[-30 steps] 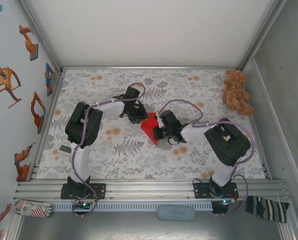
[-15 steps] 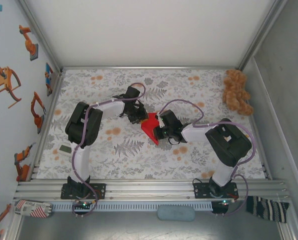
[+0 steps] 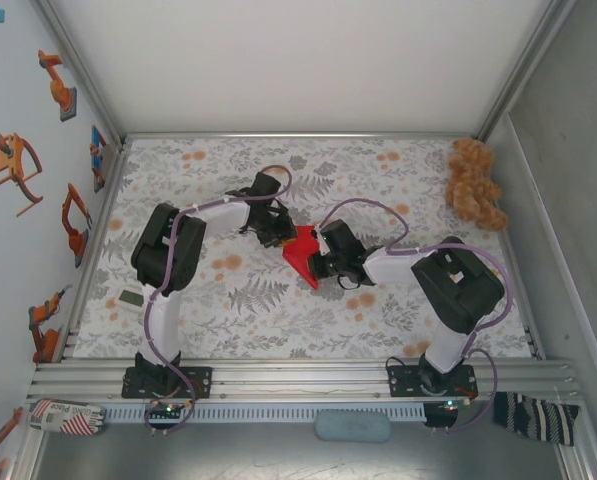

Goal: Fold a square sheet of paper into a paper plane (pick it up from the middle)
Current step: Third fold the triangle at the center of the table.

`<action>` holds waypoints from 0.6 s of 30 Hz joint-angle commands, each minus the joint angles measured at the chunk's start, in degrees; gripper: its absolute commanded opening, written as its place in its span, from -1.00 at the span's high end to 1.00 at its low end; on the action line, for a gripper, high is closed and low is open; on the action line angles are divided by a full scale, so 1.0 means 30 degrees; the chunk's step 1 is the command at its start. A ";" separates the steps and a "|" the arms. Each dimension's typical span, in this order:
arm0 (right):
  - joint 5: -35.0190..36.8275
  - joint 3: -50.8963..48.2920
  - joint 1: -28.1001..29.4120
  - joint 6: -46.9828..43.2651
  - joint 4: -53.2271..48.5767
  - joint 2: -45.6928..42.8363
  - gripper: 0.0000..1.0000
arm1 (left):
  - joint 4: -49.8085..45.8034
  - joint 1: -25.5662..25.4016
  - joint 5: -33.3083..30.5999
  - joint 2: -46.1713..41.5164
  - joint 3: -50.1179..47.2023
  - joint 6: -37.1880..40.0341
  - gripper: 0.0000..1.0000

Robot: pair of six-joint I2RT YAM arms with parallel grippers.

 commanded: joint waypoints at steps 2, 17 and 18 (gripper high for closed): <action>0.0309 -0.0085 -0.0109 0.0304 -0.0237 0.0403 1.00 | -0.1103 0.0015 -0.0271 0.0903 -0.0106 0.0381 0.63; 0.0279 -0.0071 -0.0146 0.0345 -0.0397 0.0513 1.00 | 0.1037 -0.0125 -0.0272 -0.3476 -0.1041 -0.0799 0.55; 0.0254 -0.0058 -0.0142 0.0327 -0.0375 0.0531 1.00 | 0.1411 -0.0255 -0.0188 -0.3778 -0.1570 -0.1014 0.55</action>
